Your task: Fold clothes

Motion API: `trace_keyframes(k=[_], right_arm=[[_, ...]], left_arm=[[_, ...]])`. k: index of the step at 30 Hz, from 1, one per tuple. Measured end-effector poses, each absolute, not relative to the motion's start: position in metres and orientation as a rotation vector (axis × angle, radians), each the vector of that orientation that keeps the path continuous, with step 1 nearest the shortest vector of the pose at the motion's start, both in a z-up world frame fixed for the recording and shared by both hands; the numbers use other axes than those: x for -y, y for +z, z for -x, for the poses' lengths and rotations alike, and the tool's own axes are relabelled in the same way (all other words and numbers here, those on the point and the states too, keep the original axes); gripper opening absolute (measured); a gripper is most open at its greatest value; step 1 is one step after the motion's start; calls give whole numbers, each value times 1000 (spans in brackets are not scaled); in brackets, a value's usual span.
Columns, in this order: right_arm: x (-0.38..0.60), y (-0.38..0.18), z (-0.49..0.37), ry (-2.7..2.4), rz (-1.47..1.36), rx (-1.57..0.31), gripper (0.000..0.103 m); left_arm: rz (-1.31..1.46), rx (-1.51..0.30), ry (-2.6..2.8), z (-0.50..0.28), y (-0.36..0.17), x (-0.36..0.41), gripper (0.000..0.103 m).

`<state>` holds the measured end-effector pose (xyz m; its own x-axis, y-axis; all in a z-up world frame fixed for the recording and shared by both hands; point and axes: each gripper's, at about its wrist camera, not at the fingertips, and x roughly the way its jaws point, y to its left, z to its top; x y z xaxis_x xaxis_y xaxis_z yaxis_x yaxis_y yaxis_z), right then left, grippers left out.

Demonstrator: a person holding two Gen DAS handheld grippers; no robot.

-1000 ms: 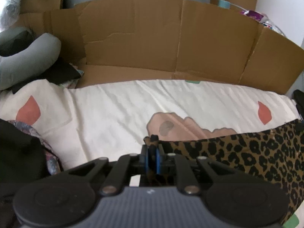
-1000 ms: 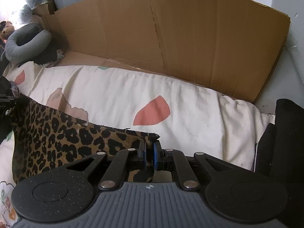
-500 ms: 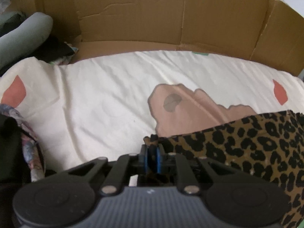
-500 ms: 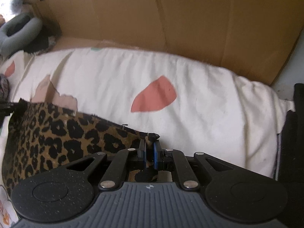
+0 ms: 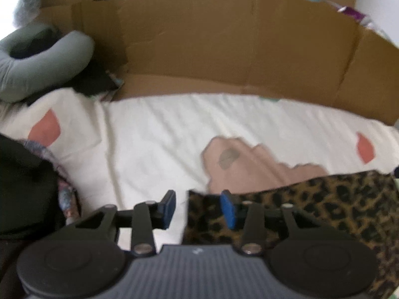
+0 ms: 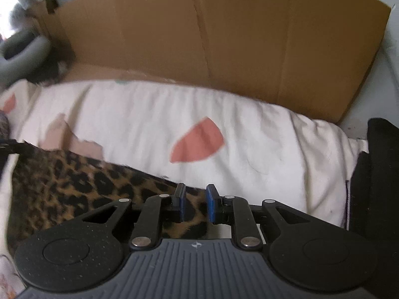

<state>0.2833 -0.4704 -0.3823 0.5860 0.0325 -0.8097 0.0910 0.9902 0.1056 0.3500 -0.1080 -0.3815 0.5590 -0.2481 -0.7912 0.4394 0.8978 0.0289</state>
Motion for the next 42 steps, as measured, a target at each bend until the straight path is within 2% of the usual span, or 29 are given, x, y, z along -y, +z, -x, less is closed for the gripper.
trace_keyframes(k=[2, 9, 19, 26, 31, 33, 34, 35, 37, 42], right_arm=[[463, -375, -283, -4, -138, -918, 18], [429, -359, -284, 157, -139, -853, 18], [399, -370, -288, 214, -104, -863, 18], [393, -386, -291, 220, -77, -882, 19], [390, -396, -291, 225, -41, -888, 20], [392, -396, -291, 228, -50, -887, 19], [394, -395, -292, 229, -57, -886, 17], [395, -393, -291, 227, -60, -874, 13], [397, -388, -287, 241, -59, -838, 13], [397, -383, -288, 235, -46, -824, 13]], left_arm=[[-233, -877, -447, -343, -375, 118, 48], [-181, -875, -576, -321, -369, 153, 48], [-171, -861, -719, -299, -375, 184, 47], [-191, -902, -743, -297, -395, 196, 41], [-205, -910, -732, -300, -408, 193, 45], [-190, -910, -725, -300, -405, 192, 43], [-182, -909, -722, -301, -403, 192, 39], [-175, -909, -718, -301, -401, 191, 30], [-175, -883, -742, -298, -396, 192, 23], [-205, -861, -781, -292, -393, 205, 23]])
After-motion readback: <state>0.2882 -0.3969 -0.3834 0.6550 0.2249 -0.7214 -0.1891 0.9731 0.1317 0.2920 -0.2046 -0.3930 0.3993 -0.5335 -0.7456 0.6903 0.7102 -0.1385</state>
